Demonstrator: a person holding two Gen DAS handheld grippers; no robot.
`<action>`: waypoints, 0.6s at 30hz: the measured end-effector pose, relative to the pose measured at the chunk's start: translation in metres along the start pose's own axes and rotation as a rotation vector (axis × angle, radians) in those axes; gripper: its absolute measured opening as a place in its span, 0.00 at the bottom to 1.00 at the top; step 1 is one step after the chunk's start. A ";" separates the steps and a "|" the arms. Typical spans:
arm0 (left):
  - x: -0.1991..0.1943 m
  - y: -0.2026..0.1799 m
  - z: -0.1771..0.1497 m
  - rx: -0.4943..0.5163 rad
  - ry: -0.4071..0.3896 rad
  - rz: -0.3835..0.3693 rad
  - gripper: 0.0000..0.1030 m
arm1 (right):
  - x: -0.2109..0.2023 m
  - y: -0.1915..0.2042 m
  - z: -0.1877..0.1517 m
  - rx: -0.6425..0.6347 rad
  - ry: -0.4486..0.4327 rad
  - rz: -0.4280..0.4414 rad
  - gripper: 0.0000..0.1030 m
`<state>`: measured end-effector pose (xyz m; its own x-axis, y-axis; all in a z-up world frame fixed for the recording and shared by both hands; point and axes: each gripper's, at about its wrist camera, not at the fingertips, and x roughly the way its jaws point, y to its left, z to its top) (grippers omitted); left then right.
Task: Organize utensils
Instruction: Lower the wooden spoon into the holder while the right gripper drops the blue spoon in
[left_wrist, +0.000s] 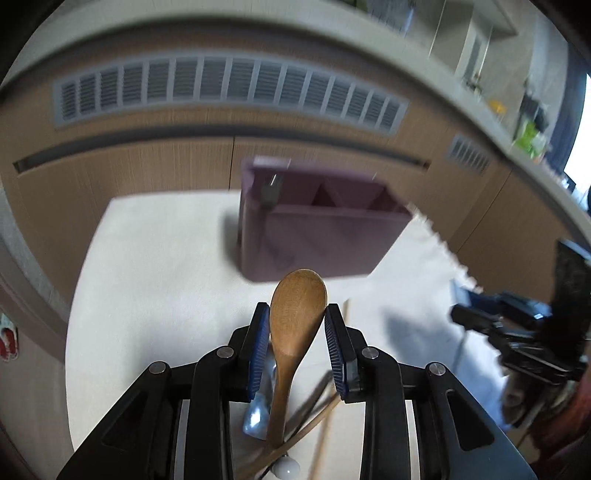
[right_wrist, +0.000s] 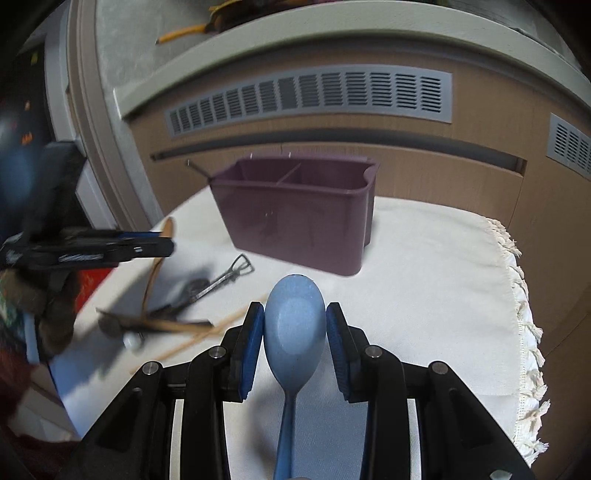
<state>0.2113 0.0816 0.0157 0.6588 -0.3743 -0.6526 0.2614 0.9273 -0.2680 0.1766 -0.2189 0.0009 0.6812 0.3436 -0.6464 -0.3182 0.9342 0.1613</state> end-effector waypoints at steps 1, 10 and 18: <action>-0.006 -0.003 0.001 -0.003 -0.020 -0.006 0.30 | -0.002 -0.002 0.002 0.017 -0.010 0.007 0.31; -0.039 -0.018 0.018 -0.017 -0.131 -0.052 0.30 | -0.019 -0.001 0.009 0.039 -0.056 0.000 0.31; -0.117 -0.035 0.119 -0.078 -0.570 -0.174 0.30 | -0.089 0.016 0.089 -0.083 -0.353 -0.064 0.31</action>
<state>0.2095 0.0938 0.1859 0.8909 -0.4387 -0.1175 0.3611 0.8412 -0.4025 0.1693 -0.2259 0.1276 0.8825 0.3098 -0.3539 -0.3098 0.9490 0.0583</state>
